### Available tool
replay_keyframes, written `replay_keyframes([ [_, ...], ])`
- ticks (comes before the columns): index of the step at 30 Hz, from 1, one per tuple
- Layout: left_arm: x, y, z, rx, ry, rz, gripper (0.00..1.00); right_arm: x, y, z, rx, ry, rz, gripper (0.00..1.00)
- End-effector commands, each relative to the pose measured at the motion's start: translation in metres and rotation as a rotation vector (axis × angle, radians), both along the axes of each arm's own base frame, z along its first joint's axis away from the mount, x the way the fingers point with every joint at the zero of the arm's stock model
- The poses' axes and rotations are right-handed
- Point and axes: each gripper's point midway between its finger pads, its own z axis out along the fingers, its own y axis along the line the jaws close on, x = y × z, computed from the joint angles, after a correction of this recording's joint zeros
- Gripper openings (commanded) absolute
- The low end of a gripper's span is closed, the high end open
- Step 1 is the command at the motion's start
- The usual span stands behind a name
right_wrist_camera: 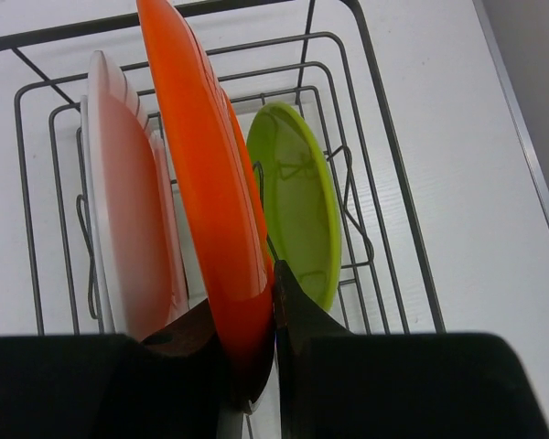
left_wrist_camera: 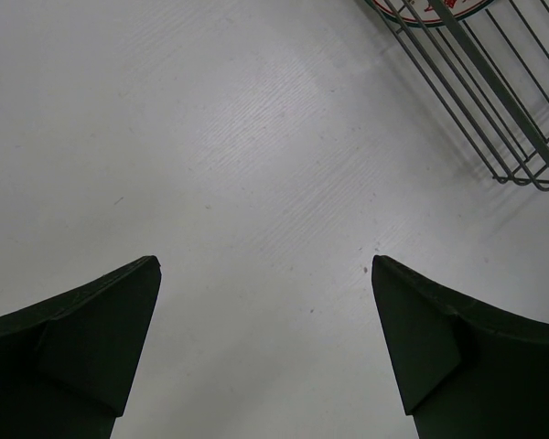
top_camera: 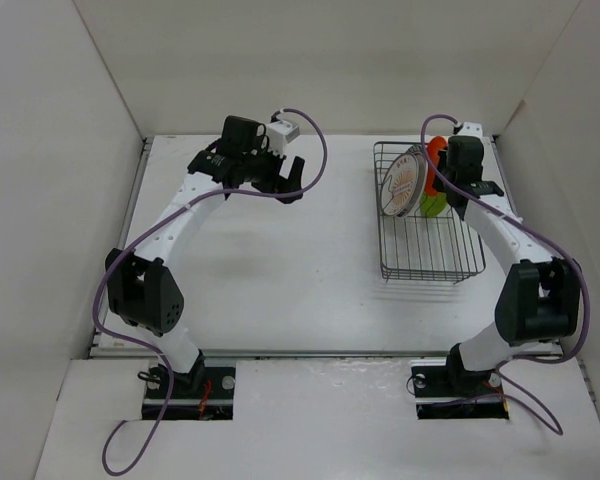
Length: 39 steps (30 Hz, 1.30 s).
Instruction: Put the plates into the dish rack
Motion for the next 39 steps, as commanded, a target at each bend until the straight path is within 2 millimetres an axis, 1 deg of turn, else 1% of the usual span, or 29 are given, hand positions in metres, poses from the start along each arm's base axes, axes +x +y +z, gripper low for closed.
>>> replay_keyframes([
  [1, -0.005, 0.001, 0.024, -0.022, -0.07, -0.007, 1.0, 0.014, -0.006, 0.039, -0.011, -0.11, -0.062, 0.0],
  [3, -0.006, 0.001, 0.02, -0.019, -0.062, -0.007, 1.0, 0.012, -0.009, 0.037, -0.022, -0.102, -0.079, 0.0],
  [5, -0.006, 0.001, 0.02, -0.019, -0.061, -0.007, 1.0, 0.013, -0.011, 0.042, -0.026, -0.111, -0.09, 0.0],
  [8, -0.006, 0.001, 0.02, -0.019, -0.061, -0.007, 1.0, 0.011, -0.013, 0.04, -0.041, -0.1, -0.095, 0.0],
  [9, -0.006, 0.001, 0.02, -0.019, -0.061, -0.007, 1.0, 0.011, -0.019, 0.04, -0.041, -0.1, -0.107, 0.0],
  [11, -0.006, 0.001, 0.02, -0.019, -0.061, -0.007, 1.0, 0.011, -0.022, 0.04, -0.045, -0.096, -0.103, 0.0],
  [13, -0.006, 0.001, 0.02, -0.019, -0.061, -0.007, 1.0, 0.011, -0.022, 0.04, -0.045, -0.096, -0.103, 0.0],
  [15, -0.006, 0.001, 0.02, -0.019, -0.061, -0.007, 1.0, 0.009, -0.021, 0.034, -0.043, -0.078, -0.094, 0.0],
  [16, -0.006, 0.001, 0.02, -0.019, -0.061, -0.007, 1.0, 0.01, -0.019, 0.029, -0.039, -0.067, -0.086, 0.0],
  [17, -0.005, 0.001, 0.024, -0.022, -0.07, -0.007, 1.0, 0.011, -0.017, 0.028, -0.033, -0.066, -0.074, 0.0],
  [18, -0.005, 0.001, 0.024, -0.022, -0.07, -0.007, 1.0, 0.012, -0.017, 0.024, -0.041, -0.053, -0.069, 0.0],
  [21, -0.005, 0.001, 0.024, -0.022, -0.07, -0.007, 1.0, 0.013, -0.017, 0.02, -0.042, -0.044, -0.069, 0.0],
  [23, -0.005, 0.001, 0.024, -0.022, -0.07, -0.007, 1.0, 0.015, -0.017, 0.011, -0.044, -0.026, -0.069, 0.0],
  [25, -0.005, 0.001, 0.024, -0.022, -0.07, -0.007, 1.0, 0.017, -0.016, 0.008, -0.04, -0.024, -0.061, 0.0],
  [27, -0.005, 0.001, 0.024, -0.022, -0.07, -0.007, 1.0, 0.017, -0.015, 0.008, -0.04, -0.024, -0.061, 0.03],
  [28, -0.005, 0.001, 0.024, -0.022, -0.07, -0.007, 1.0, 0.018, -0.015, 0.004, -0.04, -0.015, -0.061, 0.06],
  [29, -0.006, 0.0, 0.025, -0.028, -0.068, -0.014, 1.0, 0.018, -0.015, 0.004, -0.04, -0.015, -0.061, 0.09],
  [30, -0.006, 0.0, 0.025, -0.028, -0.068, -0.015, 1.0, 0.018, -0.015, 0.004, -0.04, -0.015, -0.061, 0.17],
  [32, -0.006, 0.0, 0.025, -0.028, -0.068, -0.015, 1.0, 0.018, -0.015, 0.004, -0.04, -0.015, -0.061, 0.24],
  [33, -0.006, 0.0, 0.025, -0.028, -0.068, -0.015, 1.0, 0.018, -0.015, 0.004, -0.04, -0.015, -0.061, 0.3],
  [34, -0.004, -0.001, 0.021, -0.024, -0.059, -0.015, 1.0, 0.018, -0.015, 0.004, -0.04, -0.015, -0.061, 0.3],
  [35, -0.005, -0.002, 0.021, -0.03, -0.057, -0.022, 1.0, 0.017, -0.016, 0.002, -0.041, -0.004, -0.06, 0.3],
  [39, -0.005, -0.002, 0.021, -0.03, -0.057, -0.022, 1.0, 0.017, -0.014, 0.002, -0.037, -0.004, -0.052, 0.36],
])
